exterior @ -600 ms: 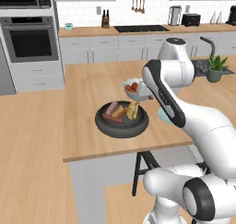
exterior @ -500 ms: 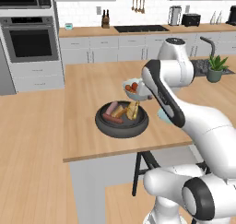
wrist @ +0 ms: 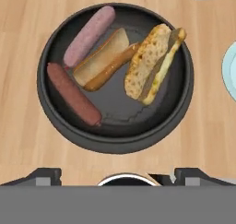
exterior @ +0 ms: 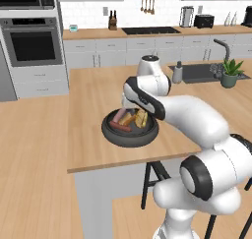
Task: Place one bun and one sausage from the bowl on each plate.
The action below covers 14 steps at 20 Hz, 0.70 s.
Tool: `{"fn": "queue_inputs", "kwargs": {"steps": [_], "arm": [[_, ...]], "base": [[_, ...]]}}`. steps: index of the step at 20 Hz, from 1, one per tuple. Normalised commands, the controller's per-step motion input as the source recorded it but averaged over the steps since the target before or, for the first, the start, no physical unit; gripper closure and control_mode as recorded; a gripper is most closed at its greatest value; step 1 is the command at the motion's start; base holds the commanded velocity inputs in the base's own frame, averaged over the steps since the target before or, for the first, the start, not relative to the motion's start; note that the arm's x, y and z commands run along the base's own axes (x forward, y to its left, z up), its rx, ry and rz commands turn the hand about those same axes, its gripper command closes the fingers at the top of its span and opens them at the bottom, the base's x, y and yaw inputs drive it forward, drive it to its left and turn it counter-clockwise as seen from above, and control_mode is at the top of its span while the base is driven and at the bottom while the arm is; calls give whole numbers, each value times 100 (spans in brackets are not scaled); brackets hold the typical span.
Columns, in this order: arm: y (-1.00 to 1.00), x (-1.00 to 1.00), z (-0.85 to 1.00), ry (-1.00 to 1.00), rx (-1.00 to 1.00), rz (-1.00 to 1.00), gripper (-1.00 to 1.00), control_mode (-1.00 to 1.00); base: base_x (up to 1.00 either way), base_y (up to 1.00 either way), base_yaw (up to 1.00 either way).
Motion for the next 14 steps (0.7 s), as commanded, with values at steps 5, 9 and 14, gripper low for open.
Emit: {"fn": "queue_inputs", "kwargs": {"steps": [5,9,14], "arm": [[-50,73,-60,15,4,0,-100,-100],[-64,0,-23,0,6,0,-100,-100],[1,14,-64,0,0,0,-100,-100]], "base": [[0,0,0],[0,0,0],[0,0,0]]}}
